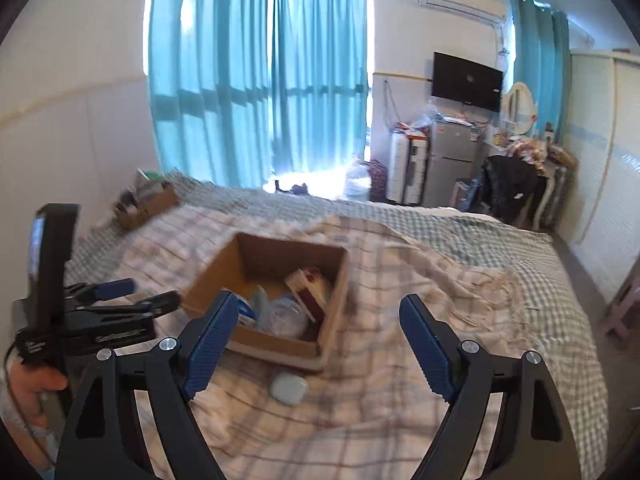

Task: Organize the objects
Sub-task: 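Grasp the white lace cloth with the left tool, then grasp the white earbud case with the right tool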

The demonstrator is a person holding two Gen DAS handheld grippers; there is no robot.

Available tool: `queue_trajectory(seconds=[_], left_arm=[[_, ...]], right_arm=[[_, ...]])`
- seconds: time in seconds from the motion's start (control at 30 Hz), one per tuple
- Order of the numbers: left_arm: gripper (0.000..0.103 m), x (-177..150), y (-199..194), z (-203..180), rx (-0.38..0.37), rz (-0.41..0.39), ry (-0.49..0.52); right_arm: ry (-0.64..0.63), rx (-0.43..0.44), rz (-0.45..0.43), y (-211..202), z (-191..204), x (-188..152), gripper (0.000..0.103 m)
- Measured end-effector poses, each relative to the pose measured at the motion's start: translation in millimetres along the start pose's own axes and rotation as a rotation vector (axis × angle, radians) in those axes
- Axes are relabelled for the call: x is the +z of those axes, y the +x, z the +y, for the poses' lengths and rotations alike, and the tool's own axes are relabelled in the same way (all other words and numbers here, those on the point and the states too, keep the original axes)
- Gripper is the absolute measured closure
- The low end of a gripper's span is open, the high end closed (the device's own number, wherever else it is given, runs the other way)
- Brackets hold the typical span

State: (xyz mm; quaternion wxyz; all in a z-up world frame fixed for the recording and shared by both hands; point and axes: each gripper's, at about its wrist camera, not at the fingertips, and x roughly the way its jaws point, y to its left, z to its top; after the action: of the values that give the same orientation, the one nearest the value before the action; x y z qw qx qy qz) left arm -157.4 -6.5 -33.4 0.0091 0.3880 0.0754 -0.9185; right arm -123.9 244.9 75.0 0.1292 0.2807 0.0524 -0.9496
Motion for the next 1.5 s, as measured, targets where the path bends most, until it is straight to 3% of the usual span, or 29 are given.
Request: queue_trajectory(seconds=[0.2, 0.33, 0.4, 0.47, 0.53, 0.57, 0.73, 0.9, 1.1, 1.23, 1.4, 1.43, 1.5], left_arm=[[0.018, -47, 45, 2, 0.038, 0.108, 0.019], [0.018, -85, 81, -4, -0.032, 0.238, -0.004], [0.018, -103, 99, -15, -0.096, 0.337, 0.044], [0.021, -114, 108, -25, -0.124, 0.380, 0.097], [0.059, -121, 108, -34, -0.079, 0.371, 0.159], [0.083, -123, 107, -36, -0.105, 0.385, 0.168], [0.087, -110, 77, -29, -0.111, 0.303, 0.156], [0.087, -63, 46, -6, -0.002, 0.168, 0.195], [0.087, -37, 57, 26, 0.100, 0.133, 0.217], [0.087, -38, 70, 39, 0.042, 0.151, 0.189], [0.087, -45, 78, 47, 0.007, 0.182, 0.161], [0.087, -46, 78, 48, 0.001, 0.180, 0.159], [0.087, -48, 77, 49, -0.010, 0.178, 0.156]], right_arm=[[0.026, -0.018, 0.097, 34, 2, -45, 0.020], [0.045, -0.031, 0.182, 66, -1, -76, 0.020], [0.041, -0.054, 0.219, 77, -1, -87, 0.020], [0.048, -0.057, 0.245, 85, 0, -92, 0.020], [0.057, -0.051, 0.265, 91, 0, -96, 0.020], [0.057, -0.050, 0.271, 93, 2, -97, 0.020], [0.028, -0.045, 0.283, 99, 15, -91, 0.020], [0.015, -0.034, 0.312, 124, 31, -84, 0.020], [0.006, -0.053, 0.429, 193, 48, -112, 0.020], [0.000, -0.037, 0.517, 231, 52, -136, 0.034], [-0.031, -0.070, 0.555, 244, 58, -144, 0.036], [-0.040, -0.077, 0.550, 242, 60, -144, 0.045], [-0.047, -0.078, 0.541, 234, 61, -145, 0.047]])
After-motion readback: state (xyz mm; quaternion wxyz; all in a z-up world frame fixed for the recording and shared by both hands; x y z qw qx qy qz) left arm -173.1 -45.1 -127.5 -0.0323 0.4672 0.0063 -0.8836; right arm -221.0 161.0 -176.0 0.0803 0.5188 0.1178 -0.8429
